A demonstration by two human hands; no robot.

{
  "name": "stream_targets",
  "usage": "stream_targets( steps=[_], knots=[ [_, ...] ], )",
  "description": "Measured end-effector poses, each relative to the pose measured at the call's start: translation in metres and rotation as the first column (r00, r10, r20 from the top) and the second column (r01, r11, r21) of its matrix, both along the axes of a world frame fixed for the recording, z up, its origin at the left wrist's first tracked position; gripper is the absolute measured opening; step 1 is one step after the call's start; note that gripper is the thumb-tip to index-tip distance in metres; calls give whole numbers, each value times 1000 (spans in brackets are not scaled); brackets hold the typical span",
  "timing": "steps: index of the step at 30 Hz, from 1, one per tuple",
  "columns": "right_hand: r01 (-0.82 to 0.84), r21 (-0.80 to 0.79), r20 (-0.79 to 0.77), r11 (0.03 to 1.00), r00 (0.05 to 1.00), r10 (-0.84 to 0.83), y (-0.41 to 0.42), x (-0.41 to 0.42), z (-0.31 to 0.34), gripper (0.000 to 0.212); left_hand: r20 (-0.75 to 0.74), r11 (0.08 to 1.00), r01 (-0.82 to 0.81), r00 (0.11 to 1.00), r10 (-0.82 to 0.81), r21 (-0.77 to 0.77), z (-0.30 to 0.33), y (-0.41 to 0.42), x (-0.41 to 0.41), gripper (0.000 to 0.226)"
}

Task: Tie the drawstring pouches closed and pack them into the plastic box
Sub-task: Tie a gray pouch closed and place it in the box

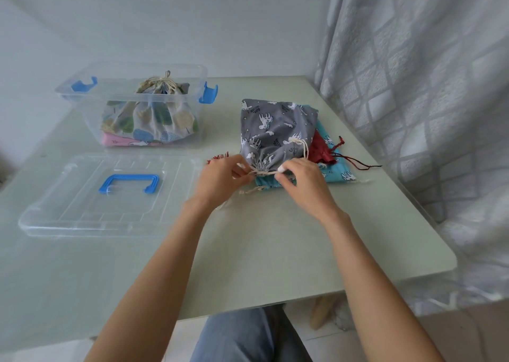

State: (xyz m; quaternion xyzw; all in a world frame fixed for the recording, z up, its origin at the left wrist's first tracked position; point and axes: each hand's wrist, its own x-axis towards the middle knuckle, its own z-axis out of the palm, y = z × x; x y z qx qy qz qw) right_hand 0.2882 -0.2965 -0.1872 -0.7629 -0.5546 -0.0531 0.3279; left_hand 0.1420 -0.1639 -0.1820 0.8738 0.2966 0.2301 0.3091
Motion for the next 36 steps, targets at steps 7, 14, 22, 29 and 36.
stream_targets(
  steps=[7, 14, 22, 29, 36],
  knots=[
    [140, 6, 93, 990, 986, -140, -16, 1, 10, 17, 83, 987, -149, 986, 144, 55, -5, -1, 0, 7],
    [207, -5, -102, 978, 973, -207, -20, -2, 1, 19, -5, 988, -123, 992, 124, 91, -10, 6, -12, 5],
    [-249, 163, -638, 955, 711, 295, 4, -19, 51, 22, 75, 998, 39, 996, -43, 47, -7, 0, -12, 9],
    [-218, 93, -599, 972, 768, 229, 56, -13, 33, 15, 318, 885, 281, 934, -163, -372, 7, -3, -25, 14],
    [-272, -58, -640, 961, 748, 173, 53, -3, 12, 20, 496, 815, 335, 866, -68, -473, 12, 7, -34, 12]
  ],
)
